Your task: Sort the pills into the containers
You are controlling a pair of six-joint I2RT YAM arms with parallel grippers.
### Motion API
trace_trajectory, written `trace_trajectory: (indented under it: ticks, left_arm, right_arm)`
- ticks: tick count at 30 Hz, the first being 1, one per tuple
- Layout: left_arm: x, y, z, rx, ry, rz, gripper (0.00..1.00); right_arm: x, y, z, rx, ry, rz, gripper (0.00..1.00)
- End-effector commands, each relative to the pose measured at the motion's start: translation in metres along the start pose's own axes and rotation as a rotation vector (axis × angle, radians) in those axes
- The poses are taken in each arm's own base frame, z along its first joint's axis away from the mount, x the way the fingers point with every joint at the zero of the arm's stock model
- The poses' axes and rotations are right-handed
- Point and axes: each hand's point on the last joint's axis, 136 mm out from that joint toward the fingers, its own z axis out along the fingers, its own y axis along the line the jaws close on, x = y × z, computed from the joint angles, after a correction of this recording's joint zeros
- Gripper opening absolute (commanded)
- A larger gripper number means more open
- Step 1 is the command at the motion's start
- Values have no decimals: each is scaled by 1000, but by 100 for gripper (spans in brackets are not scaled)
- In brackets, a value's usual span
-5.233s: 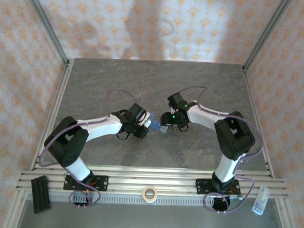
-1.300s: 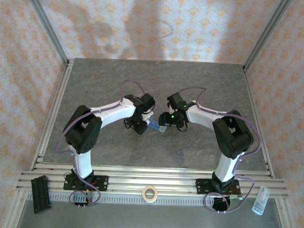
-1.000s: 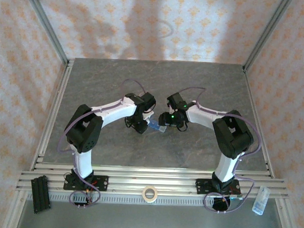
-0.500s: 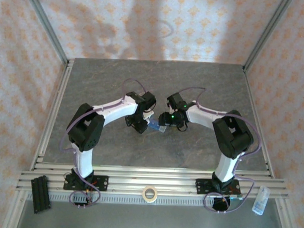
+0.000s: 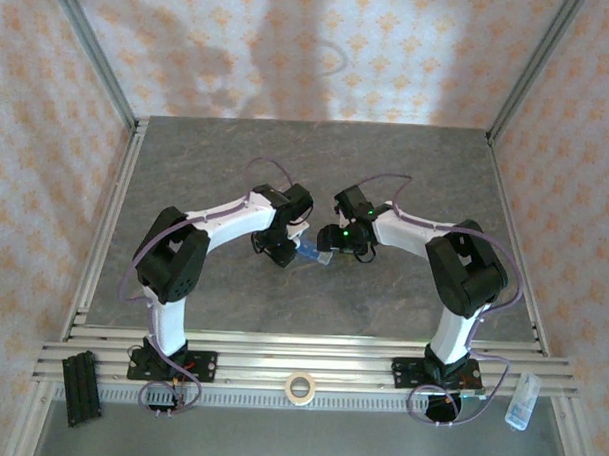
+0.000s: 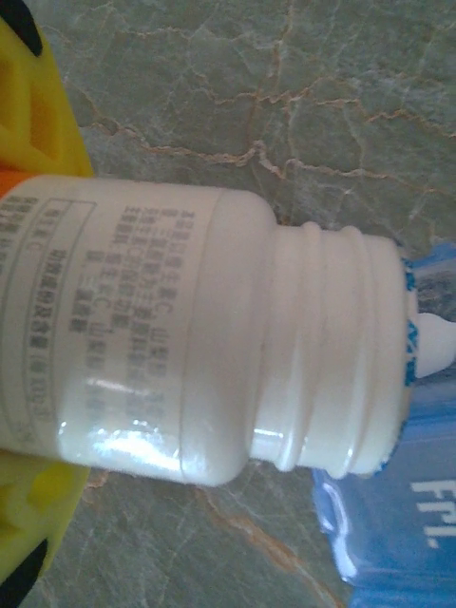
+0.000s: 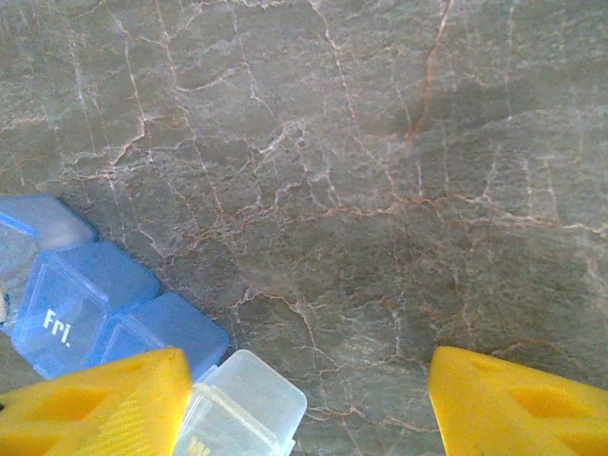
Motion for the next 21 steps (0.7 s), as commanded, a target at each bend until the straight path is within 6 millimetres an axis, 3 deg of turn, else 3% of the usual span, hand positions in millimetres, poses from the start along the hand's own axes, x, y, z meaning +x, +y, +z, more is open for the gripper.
trace_trajectory:
  ticks: [1,11,21]
  left_arm:
    - [-6,1,-9,7,-81,-9,0]
    - [-13,-11,1,81,-250,-35,0]
    - [-43,-16,-33,129,-578,-50,0]
  right_arm:
    - [21,-21,12,88,77,8,69]
    - [19,-20,0,90,49,23,74]
    - [13,-26,-31,149,-12,76,80]
